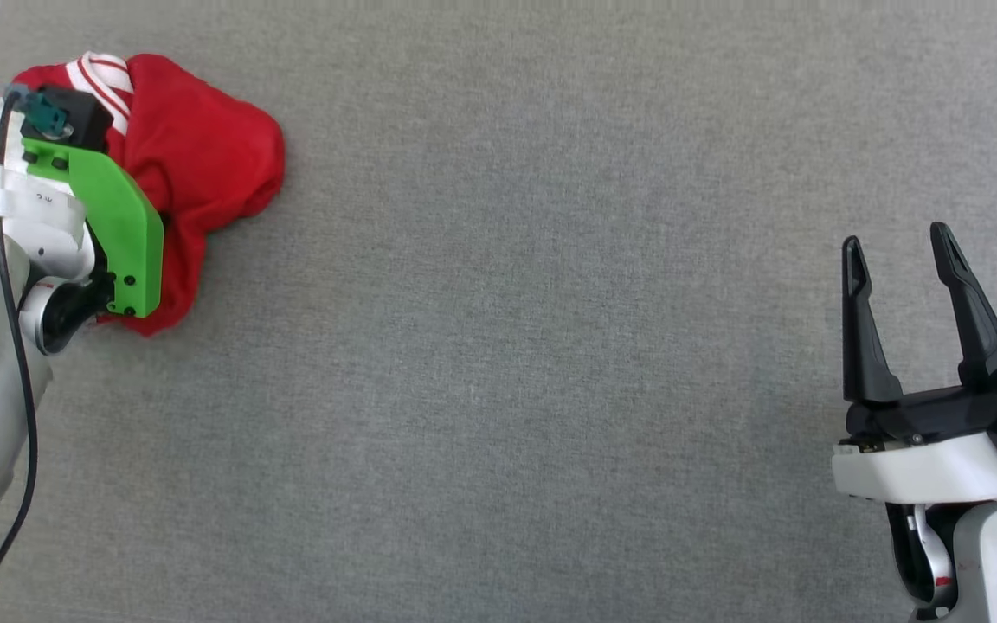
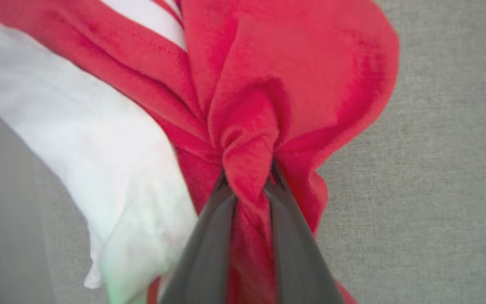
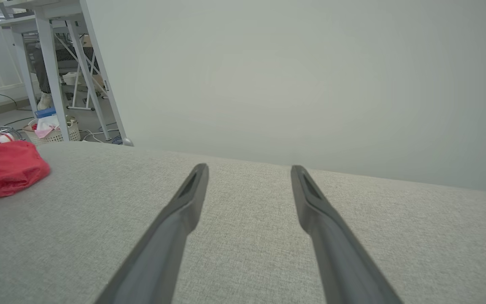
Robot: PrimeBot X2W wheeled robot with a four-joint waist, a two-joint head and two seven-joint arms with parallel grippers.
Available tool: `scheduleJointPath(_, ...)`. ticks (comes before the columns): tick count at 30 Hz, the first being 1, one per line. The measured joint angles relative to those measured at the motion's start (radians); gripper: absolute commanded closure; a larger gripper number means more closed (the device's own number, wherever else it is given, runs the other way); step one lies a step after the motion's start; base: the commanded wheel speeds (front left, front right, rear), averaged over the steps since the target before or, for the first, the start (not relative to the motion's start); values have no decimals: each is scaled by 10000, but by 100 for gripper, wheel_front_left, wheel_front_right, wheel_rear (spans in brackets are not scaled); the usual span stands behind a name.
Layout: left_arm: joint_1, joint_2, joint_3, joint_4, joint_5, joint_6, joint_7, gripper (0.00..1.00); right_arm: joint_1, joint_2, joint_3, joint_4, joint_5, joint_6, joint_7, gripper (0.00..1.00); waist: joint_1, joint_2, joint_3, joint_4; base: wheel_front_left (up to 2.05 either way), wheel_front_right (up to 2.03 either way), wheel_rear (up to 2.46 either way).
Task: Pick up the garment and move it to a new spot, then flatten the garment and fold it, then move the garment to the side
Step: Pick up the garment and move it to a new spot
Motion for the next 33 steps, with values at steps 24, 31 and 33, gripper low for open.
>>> scheduleJointPath(24,-2886,73,-1941,-3651,963,0,-1921,100,600,63,-424,251,1200,0,0,0,0,0,-1820,-1063,0,0,0)
scheduleJointPath(31,-3432,-796,-2782,-3758,1239,-2,-2061,100,599,61,-458,263,1492,0,0,0,-1,0,-1835,-2088,0,0,0)
scheduleJointPath(33,-3454,-1164,-3279,-3674,1289,-2,-2176,100,600,61,-476,267,1567,0,-2,0,-1,0,-1803,-2376,0,0,0)
